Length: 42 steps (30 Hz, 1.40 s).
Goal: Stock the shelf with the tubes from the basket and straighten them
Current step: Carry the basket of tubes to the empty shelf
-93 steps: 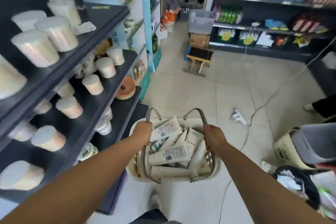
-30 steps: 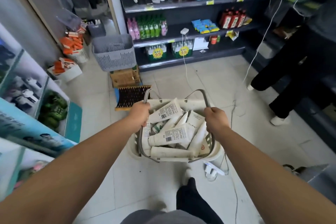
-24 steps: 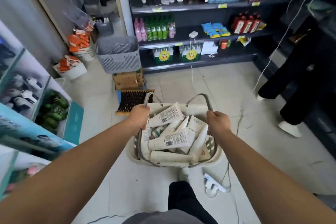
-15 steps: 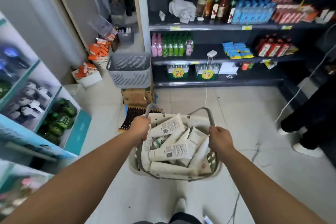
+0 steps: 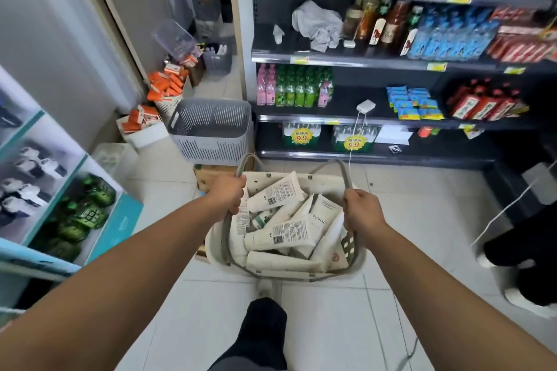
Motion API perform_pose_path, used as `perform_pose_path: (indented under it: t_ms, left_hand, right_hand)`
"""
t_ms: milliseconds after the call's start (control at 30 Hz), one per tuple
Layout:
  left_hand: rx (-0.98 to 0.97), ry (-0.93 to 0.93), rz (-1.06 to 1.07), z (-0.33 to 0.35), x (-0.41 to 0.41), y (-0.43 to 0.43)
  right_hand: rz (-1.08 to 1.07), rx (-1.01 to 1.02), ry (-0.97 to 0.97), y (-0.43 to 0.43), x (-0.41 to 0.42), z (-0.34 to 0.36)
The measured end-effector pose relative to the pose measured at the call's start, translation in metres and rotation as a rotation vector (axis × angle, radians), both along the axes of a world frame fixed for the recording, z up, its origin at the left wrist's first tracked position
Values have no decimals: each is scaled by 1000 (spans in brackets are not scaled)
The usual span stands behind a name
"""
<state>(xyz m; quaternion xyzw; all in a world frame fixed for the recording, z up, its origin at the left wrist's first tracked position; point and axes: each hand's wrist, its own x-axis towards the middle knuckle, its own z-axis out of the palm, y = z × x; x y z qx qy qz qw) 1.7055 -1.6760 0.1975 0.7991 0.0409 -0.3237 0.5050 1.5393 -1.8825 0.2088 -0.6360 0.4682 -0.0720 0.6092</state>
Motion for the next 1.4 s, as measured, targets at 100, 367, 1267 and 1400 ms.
perform_pose_path:
  t_ms: [100, 367, 1267, 1400]
  left_hand:
    - [-6, -14, -37, -6, 43, -20]
    - [-8, -45, -7, -1, 177, -70]
    - [15, 51, 535, 1, 396, -160]
    - [-69, 78, 727, 5, 406, -171]
  right_hand:
    - [35, -29, 22, -22, 44, -3]
    - [33, -12, -8, -71, 176, -7]
    - [506, -110, 2, -207, 500, -6]
    - [636, -206, -43, -223, 546, 9]
